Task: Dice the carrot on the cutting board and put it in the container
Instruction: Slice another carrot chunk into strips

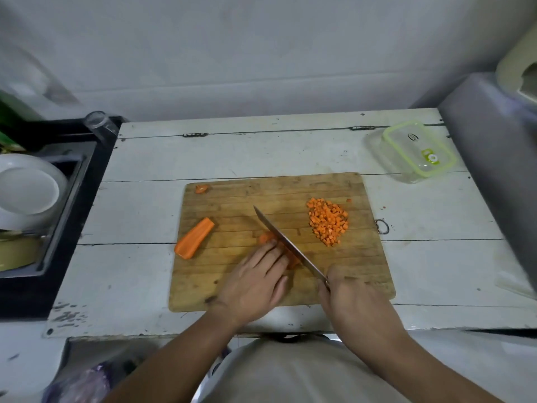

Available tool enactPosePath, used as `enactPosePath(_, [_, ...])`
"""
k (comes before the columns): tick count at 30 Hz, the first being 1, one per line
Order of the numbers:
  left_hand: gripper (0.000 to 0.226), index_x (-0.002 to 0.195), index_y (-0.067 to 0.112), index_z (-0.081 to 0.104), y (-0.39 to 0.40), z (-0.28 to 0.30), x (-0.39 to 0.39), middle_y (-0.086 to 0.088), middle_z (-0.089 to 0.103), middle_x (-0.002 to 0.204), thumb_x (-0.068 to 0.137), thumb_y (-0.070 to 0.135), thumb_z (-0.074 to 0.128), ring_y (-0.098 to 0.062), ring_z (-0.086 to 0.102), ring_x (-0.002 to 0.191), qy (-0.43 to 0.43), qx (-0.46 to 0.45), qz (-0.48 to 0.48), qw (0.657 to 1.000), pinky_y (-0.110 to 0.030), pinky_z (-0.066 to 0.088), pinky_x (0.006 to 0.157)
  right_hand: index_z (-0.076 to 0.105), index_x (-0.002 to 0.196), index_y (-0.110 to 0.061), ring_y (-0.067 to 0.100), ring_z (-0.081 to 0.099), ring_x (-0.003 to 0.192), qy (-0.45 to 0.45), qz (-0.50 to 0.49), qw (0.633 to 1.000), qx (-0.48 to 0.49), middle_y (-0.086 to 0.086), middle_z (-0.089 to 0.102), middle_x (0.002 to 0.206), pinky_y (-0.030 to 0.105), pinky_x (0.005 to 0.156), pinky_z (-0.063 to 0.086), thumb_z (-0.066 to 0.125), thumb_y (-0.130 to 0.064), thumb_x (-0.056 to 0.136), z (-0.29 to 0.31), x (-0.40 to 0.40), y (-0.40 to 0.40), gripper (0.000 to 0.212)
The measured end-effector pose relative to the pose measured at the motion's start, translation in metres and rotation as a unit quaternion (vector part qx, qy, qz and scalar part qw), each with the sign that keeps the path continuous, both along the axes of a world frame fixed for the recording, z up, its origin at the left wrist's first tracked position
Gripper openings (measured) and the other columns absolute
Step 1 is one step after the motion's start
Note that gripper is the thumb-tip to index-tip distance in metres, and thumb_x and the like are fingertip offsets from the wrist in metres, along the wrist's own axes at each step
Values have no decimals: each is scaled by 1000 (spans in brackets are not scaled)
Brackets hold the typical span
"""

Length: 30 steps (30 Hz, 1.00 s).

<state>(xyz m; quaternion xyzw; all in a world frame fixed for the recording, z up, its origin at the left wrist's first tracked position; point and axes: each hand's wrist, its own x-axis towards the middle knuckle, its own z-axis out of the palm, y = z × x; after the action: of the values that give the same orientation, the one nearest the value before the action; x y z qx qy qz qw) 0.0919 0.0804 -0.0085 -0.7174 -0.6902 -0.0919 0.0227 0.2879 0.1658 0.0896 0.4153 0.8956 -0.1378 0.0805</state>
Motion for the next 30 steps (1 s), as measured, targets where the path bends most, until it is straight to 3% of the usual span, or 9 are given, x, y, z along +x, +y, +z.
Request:
enactPosePath(3, [42, 139, 16, 60, 0, 0, -2, -6, 58, 141, 102, 35, 50, -25, 45, 140, 4, 1, -8, 1000, -40, 33, 121, 40, 87, -22, 30, 66, 64, 33, 11, 999, 39, 4, 68, 71, 37, 55, 31, 45, -40, 103, -5, 3, -4, 25])
enactPosePath(7, [43, 140, 18, 59, 2, 0, -2, -6, 55, 143, 101, 33, 51, -29, 45, 139, -7, -5, -1, 1000, -45, 34, 119, 47, 68, -19, 24, 45, 28, 22, 50, 993, 105, 1, 48, 40, 27, 44, 17, 86, -26, 71, -9, 7, -5, 40])
enactPosePath(15, [43, 137, 22, 58, 4, 4, -1, -8, 54, 142, 98, 37, 51, -31, 44, 138, -10, -57, 10, 998, -45, 44, 110, 54, 62, -15, 20, 38, 26, 1, 97, 990, 105, 1, 40, 45, 22, 40, 19, 93, -6, 45, -10, 5, -5, 44])
enactPosePath(19, [44, 137, 23, 58, 6, 7, 2, -9, 53, 143, 97, 39, 51, -31, 44, 137, 5, -58, 5, 998, -44, 38, 116, 49, 61, -15, 21, 37, 23, 6, 79, 996, 35, 1, 39, 42, 20, 37, 19, 95, -3, 33, -9, 5, -3, 56])
enactPosePath(23, [43, 134, 22, 61, 11, 7, -2, -9, 55, 141, 95, 38, 55, -34, 44, 138, -3, -48, -7, 999, -49, 34, 118, 46, 71, -15, 24, 45, 28, -5, 61, 998, -18, 2, 42, 43, 22, 40, 25, 96, -12, 45, -9, 4, -1, 56])
enactPosePath(24, [41, 132, 22, 63, 11, 6, -3, -10, 57, 139, 95, 38, 55, -34, 45, 137, -5, -47, -9, 999, -48, 34, 118, 48, 77, -15, 27, 52, 39, 15, 49, 998, -25, 3, 47, 52, 25, 45, 31, 89, -20, 66, -5, 3, 1, 42])
enactPosePath(26, [38, 125, 21, 68, 10, 5, -5, -9, 60, 135, 95, 39, 54, -33, 47, 135, -15, -48, -11, 999, -46, 36, 117, 43, 95, -18, 29, 61, 69, 38, 20, 997, -61, 3, 56, 75, 31, 60, 38, 44, -32, 103, 0, 1, 4, 17])
enactPosePath(28, [39, 126, 21, 68, 7, 3, -9, -8, 61, 132, 94, 40, 55, -31, 49, 133, -29, -45, -18, 998, -45, 40, 115, 36, 101, -19, 28, 67, 84, 2, 48, 998, -30, 3, 65, 90, 34, 64, 36, 24, -35, 109, 2, 0, 4, 21])
enactPosePath(30, [44, 131, 22, 66, 5, 1, -12, -6, 61, 134, 94, 42, 56, -30, 48, 135, -27, -48, -28, 998, -44, 39, 117, 40, 109, -18, 30, 64, 80, -49, 88, 995, -7, 2, 62, 96, 34, 61, 32, 23, -27, 108, 5, -3, 3, 19])
